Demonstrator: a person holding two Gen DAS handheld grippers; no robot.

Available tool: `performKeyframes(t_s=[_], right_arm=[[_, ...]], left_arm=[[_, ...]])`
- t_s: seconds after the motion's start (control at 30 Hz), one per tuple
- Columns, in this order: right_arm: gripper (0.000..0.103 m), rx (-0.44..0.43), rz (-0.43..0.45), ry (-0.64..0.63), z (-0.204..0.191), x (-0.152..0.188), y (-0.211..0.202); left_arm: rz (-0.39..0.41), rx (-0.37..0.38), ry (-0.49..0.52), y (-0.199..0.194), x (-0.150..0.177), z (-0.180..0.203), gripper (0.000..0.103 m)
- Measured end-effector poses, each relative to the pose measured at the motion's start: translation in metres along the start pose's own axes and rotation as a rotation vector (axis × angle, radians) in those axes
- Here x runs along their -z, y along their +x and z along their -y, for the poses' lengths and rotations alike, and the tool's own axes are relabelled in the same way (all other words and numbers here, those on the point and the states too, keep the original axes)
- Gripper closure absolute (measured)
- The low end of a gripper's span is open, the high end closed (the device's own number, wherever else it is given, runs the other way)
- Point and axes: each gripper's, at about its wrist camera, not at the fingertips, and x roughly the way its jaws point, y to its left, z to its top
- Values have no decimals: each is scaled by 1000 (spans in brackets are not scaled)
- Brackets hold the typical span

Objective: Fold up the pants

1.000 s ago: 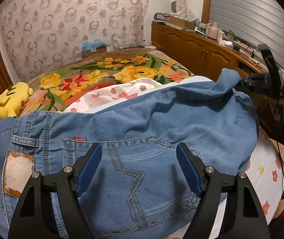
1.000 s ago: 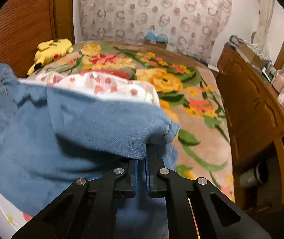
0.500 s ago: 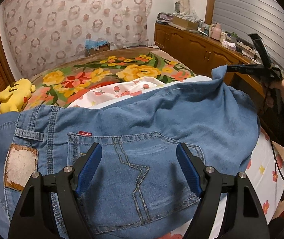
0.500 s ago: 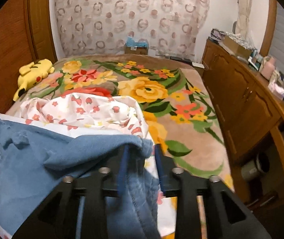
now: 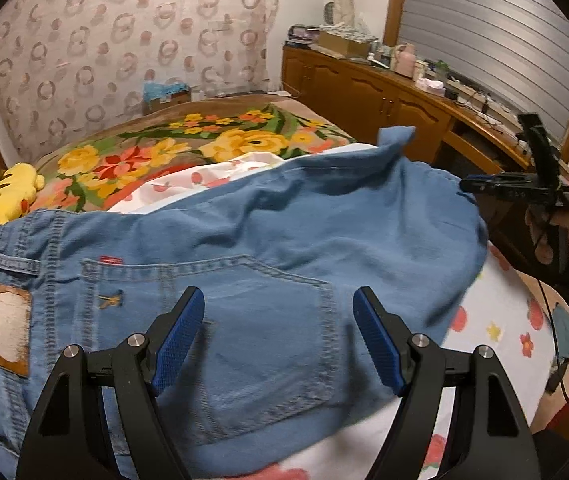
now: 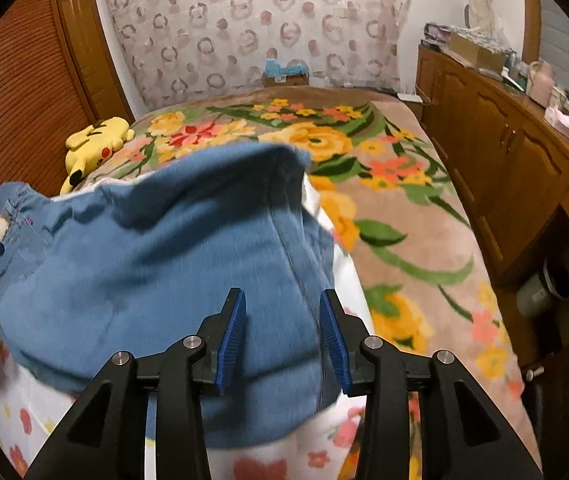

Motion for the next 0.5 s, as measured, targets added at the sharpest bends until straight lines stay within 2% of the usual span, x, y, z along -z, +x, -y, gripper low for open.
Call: performKeyframes(t_s=[0.43,0.47,0.5], right_arm=[[62,-39,-21,72,5,-3,10],[65,-41,-17,68,6,-4,9],[81,-46,-9,59,4,-5,8]], left_arm=[[-10,24,39,-18,24,31,25],[-14,25,43,-18,27,32,25],[-20,26,45,-18,30,33,25]])
